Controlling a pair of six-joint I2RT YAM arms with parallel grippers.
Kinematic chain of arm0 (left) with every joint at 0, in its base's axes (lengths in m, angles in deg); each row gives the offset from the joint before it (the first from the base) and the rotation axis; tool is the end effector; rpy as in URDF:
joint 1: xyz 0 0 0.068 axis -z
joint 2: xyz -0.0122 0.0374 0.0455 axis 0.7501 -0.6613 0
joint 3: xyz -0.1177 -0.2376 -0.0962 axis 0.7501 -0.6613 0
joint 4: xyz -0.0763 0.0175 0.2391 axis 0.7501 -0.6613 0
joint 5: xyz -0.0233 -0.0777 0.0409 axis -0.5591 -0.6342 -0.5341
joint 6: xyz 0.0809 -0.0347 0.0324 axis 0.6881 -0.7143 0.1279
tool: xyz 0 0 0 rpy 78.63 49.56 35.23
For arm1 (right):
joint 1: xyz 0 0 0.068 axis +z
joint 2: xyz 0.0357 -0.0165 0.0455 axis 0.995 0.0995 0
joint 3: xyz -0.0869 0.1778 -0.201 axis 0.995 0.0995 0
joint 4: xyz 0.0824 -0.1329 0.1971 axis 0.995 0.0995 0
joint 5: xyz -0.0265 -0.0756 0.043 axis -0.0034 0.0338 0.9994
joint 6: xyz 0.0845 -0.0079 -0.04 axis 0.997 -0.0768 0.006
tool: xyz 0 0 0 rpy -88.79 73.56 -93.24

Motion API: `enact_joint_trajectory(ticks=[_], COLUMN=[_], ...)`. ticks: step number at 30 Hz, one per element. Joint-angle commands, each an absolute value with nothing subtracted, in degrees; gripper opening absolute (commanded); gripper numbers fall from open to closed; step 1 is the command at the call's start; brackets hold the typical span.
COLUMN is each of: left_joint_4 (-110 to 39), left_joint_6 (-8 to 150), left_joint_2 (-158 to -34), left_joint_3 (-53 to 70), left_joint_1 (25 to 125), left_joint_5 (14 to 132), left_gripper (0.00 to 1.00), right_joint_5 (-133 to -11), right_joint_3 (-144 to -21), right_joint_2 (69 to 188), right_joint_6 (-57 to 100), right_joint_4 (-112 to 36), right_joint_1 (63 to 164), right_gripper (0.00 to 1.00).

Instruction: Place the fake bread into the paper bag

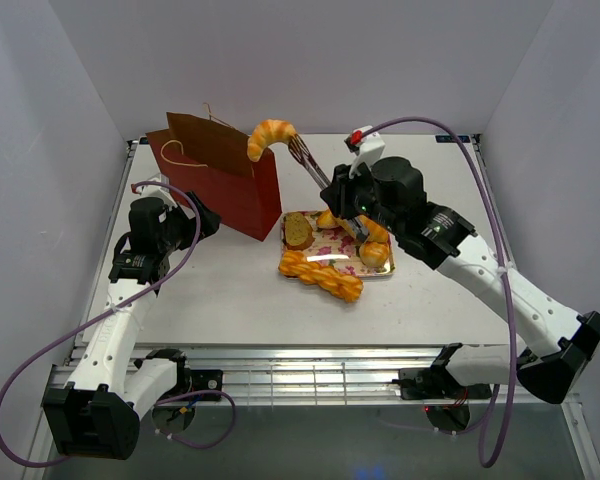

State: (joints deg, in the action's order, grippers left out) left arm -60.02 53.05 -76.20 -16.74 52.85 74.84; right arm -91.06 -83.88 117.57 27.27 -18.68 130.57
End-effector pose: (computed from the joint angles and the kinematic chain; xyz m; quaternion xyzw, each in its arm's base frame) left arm 0.2406 -0.0276 0.2836 -0.1635 0.8525 -0.1909 0.4583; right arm 0.2239 0.2104 0.4216 -0.1668 0.7636 0.2387 0.5763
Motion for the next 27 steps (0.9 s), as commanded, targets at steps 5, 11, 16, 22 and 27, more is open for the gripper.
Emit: enact_joint_trajectory(ticks=[5,11,16,22,27], left_joint_4=[-59.9,-59.9,-59.9,-59.7,-59.6], left_joint_6=[52.7,52.6,52.6,52.5,52.5], left_joint_2=[-75.3,-75.6,-75.7,-75.8,-75.8], left_joint_3=[-17.0,-17.0,-17.1,-17.1,-17.2], left_joint_1=[53.1,53.1,53.0,53.1,53.0], left_joint_5=[75.1,75.1,74.6,74.4,73.9], left_gripper=[0.98,0.98,0.98,0.98,0.98], right_joint_5=[-86.7,-84.3,-83.7,-83.4,-84.2], right_joint_3=[-93.7,-97.8,-101.1,-104.9,-105.0], right_joint_2=[124.0,129.8,133.9,137.9,138.9], right_joint_6=[25.1,24.9,24.5,24.4,24.2], right_joint_4=[-23.1,-23.5,-23.1,-22.2,-22.4], right_joint_1=[130.5,130.5,130.6,130.6,130.6], right_gripper=[0.32,0.32,0.35,0.38,0.46])
